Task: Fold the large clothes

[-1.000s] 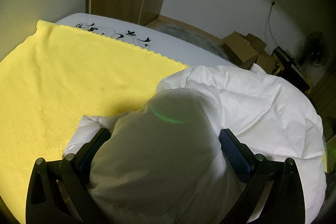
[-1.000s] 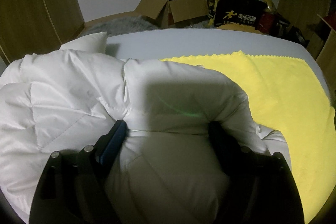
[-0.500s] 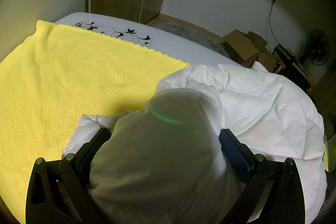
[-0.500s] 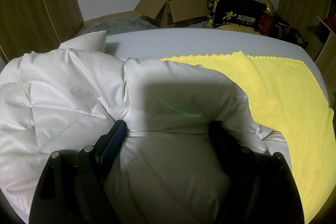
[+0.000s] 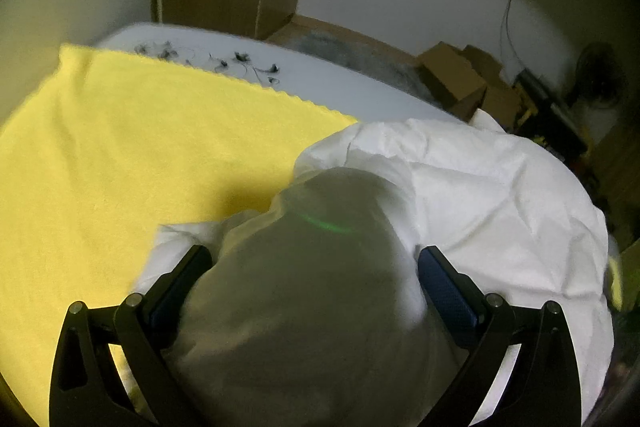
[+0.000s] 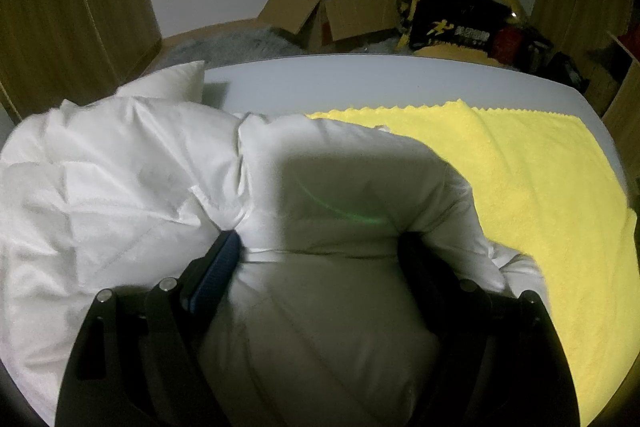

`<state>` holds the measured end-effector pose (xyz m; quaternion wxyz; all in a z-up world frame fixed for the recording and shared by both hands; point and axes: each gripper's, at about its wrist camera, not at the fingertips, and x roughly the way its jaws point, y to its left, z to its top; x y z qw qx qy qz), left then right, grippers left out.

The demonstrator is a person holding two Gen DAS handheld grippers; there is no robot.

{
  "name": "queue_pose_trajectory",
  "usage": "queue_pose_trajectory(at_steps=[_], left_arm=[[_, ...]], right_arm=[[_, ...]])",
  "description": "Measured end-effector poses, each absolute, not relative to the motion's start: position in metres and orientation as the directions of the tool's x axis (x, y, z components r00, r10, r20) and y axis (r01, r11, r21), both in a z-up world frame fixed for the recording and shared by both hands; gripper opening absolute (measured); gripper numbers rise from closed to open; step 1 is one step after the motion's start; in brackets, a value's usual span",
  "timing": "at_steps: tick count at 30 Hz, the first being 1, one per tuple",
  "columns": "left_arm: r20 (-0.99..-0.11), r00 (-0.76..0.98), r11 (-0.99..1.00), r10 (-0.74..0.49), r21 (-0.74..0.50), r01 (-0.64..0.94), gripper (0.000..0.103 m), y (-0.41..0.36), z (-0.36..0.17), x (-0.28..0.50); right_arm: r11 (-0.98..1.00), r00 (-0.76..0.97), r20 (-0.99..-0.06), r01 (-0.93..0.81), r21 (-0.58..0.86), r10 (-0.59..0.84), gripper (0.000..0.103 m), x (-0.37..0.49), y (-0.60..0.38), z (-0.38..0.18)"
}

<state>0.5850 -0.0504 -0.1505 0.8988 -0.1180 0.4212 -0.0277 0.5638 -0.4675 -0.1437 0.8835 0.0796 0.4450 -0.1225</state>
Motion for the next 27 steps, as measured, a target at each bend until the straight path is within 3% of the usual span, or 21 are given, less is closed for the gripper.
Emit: queue_pose_trajectory(at_steps=[2, 4, 7, 10, 13, 27], left_arm=[[-0.671, 0.732, 0.975, -0.121, -0.22, -0.04, 0.103, -0.058, -0.124, 0.558], [-0.655, 0.754, 0.988, -0.056, -0.147, -0.055, 0.103, -0.079, -0.111, 0.541], [-0.68, 0.733, 0.996, -0.019, -0.077, -0.046, 0.103, -0.113, -0.117, 0.529], [-0.697, 0.715, 0.999, 0.045, 0.013, -0.051, 0.103, -0.133, -0.138, 0.527], [-0.703, 0.711, 0.996, 0.031, -0.035, -0.078, 0.103, -0.126, -0.151, 0.532], [-0.699, 0.714, 0.997, 0.036, -0.026, -0.075, 0.103, -0.13, -0.161, 0.535]], right_arm=[[0.937, 0.658, -0.743, 0.323, 0.135, -0.12, 0.075, 0.543, -0.462, -0.113], [0.943, 0.72, -0.69, 0.275, 0.186, -0.074, 0.076, 0.529, -0.432, -0.086], [0.984, 0.705, -0.706, 0.165, 0.067, -0.07, 0.076, 0.535, -0.36, -0.079], [0.993, 0.668, -0.743, 0.111, 0.038, -0.046, 0.076, 0.547, -0.316, -0.1], [0.993, 0.605, -0.792, 0.119, -0.005, -0.076, 0.078, 0.562, -0.301, -0.133], [0.991, 0.625, -0.775, 0.131, -0.014, -0.093, 0.081, 0.569, -0.299, -0.161]])
